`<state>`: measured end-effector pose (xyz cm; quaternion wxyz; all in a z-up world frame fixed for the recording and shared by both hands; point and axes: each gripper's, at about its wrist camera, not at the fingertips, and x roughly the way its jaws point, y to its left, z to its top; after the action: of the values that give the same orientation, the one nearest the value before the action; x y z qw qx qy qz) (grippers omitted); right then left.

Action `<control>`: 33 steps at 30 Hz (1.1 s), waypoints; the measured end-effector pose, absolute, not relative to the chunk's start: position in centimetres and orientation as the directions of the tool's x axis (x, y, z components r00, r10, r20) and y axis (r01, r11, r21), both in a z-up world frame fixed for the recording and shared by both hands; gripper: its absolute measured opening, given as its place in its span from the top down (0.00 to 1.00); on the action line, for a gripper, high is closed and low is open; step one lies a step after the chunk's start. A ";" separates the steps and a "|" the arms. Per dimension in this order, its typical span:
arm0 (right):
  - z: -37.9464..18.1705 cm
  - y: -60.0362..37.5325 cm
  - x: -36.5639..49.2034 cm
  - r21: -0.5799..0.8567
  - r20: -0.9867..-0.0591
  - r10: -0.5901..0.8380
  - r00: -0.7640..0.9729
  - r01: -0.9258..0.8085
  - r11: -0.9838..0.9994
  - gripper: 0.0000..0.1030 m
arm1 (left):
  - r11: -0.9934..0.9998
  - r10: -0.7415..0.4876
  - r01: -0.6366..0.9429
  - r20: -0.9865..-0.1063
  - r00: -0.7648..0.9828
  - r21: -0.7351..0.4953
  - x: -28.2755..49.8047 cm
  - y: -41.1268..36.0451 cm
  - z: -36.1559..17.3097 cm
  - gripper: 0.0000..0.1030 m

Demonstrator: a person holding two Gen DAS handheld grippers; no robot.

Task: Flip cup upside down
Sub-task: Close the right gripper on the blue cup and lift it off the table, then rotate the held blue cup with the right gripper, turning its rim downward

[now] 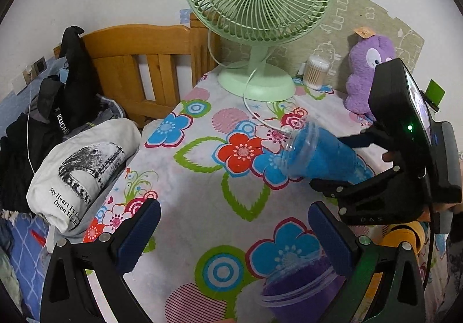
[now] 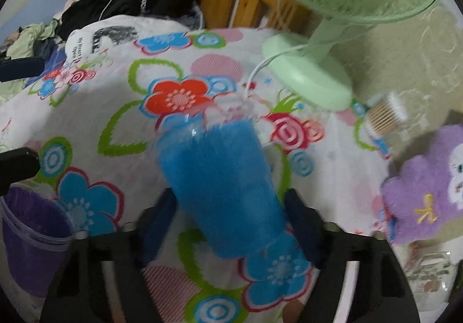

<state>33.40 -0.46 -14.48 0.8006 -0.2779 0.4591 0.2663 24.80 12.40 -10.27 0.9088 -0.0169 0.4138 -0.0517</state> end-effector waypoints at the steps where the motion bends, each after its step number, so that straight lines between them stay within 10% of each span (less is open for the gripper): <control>1: -14.3 -0.6 33.3 -0.191 -0.882 0.178 0.436 -0.677 0.711 0.34 | 0.994 -0.108 0.077 -0.750 0.653 -0.075 24.8 12.5 -10.2 0.00; 19: -4.3 -4.2 20.6 -0.127 -0.762 0.146 0.631 -0.367 0.922 0.35 | 0.979 -0.202 0.156 -0.693 0.692 -0.130 16.3 12.9 -6.5 0.00; 33: -8.8 -4.8 3.9 -0.034 -0.779 0.048 0.625 -0.119 0.992 0.35 | 0.959 -0.272 0.246 -0.714 0.645 -0.143 4.9 13.6 -10.1 0.00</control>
<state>3.94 -4.75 -8.79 0.9004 -0.0410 0.4307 0.0465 4.88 13.60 -10.14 0.9067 -0.0165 0.3966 -0.1427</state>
